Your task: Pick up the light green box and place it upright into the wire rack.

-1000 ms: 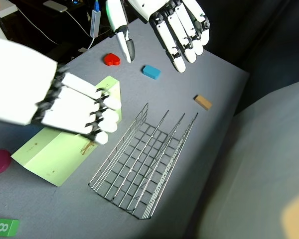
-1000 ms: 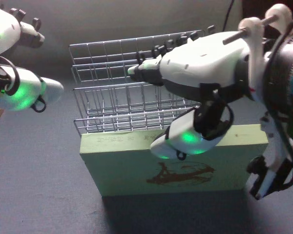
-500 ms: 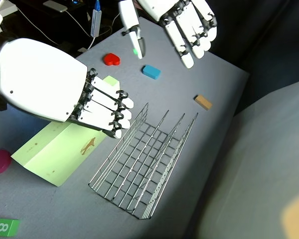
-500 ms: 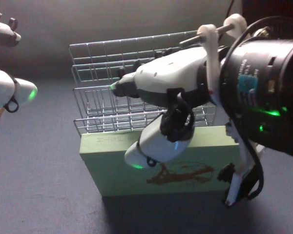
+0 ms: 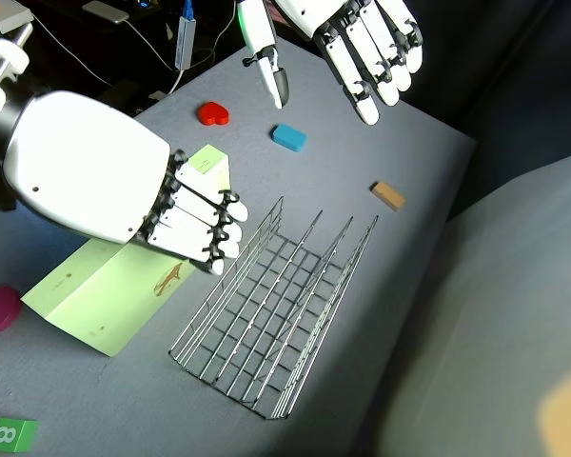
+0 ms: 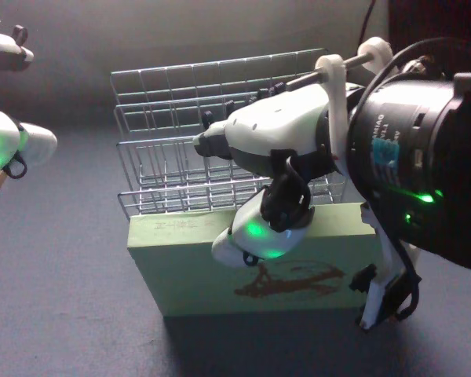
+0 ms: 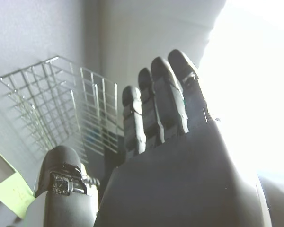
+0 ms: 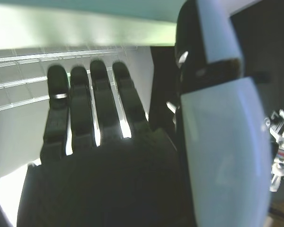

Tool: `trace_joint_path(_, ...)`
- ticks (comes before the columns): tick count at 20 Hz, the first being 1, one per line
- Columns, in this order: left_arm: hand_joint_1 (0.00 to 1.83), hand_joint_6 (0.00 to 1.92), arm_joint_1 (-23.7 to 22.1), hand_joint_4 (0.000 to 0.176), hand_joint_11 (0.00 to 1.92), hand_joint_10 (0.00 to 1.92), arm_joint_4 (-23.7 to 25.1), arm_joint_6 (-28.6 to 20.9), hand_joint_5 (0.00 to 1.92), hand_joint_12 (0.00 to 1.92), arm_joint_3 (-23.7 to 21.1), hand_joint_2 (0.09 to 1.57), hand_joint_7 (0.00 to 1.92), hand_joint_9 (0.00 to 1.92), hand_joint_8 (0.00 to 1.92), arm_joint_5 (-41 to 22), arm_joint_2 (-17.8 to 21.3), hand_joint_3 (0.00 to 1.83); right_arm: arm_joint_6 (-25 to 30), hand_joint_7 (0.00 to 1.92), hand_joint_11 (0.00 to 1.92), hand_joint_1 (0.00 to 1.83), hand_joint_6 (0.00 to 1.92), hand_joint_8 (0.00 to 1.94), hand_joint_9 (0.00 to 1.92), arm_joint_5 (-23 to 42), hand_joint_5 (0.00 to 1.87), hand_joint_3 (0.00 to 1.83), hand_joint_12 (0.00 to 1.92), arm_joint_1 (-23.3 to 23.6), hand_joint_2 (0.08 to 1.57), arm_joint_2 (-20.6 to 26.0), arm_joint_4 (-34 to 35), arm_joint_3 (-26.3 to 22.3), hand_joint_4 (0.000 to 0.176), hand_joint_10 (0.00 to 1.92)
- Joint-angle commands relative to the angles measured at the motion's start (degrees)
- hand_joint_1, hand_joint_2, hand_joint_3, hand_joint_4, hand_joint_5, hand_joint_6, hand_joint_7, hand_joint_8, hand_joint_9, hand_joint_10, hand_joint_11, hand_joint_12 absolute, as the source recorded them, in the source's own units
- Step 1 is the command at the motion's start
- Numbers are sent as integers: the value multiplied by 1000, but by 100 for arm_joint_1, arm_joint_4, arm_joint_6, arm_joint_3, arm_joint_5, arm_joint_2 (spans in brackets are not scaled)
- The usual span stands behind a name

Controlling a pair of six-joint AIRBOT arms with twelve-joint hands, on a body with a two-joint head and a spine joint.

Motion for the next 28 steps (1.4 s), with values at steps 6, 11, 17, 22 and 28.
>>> trace_joint_path(6,67,3,-125,63,0,0,329,210,324,705,8,1196,322,298,0,-211,6,0,38,176,0,673,0,0,137,183,126,3,677,-137,1038,-21,-356,22,0,3)
trace_joint_path(11,60,1,-138,63,0,0,327,182,322,689,-18,1200,318,297,0,-211,6,1,32,181,0,706,3,2,164,185,138,6,692,-142,1050,-28,-357,27,0,9)
trace_joint_path(17,60,0,-169,63,0,1,327,137,320,693,-28,1200,316,299,0,-187,11,1,-4,347,0,819,14,9,331,186,314,3,1036,-121,1062,-25,-389,47,0,23)
trace_joint_path(22,61,0,-169,64,0,0,326,120,303,696,-38,1199,305,297,0,-181,12,0,-57,717,236,1044,18,26,677,167,597,2,1332,-100,1146,-6,-393,46,0,79)
trace_joint_path(28,61,1,-169,63,0,6,312,120,306,734,-48,1198,311,317,2,-180,12,0,-79,898,688,1356,1001,1183,766,146,824,1,1615,-69,1176,42,-375,32,0,1501)
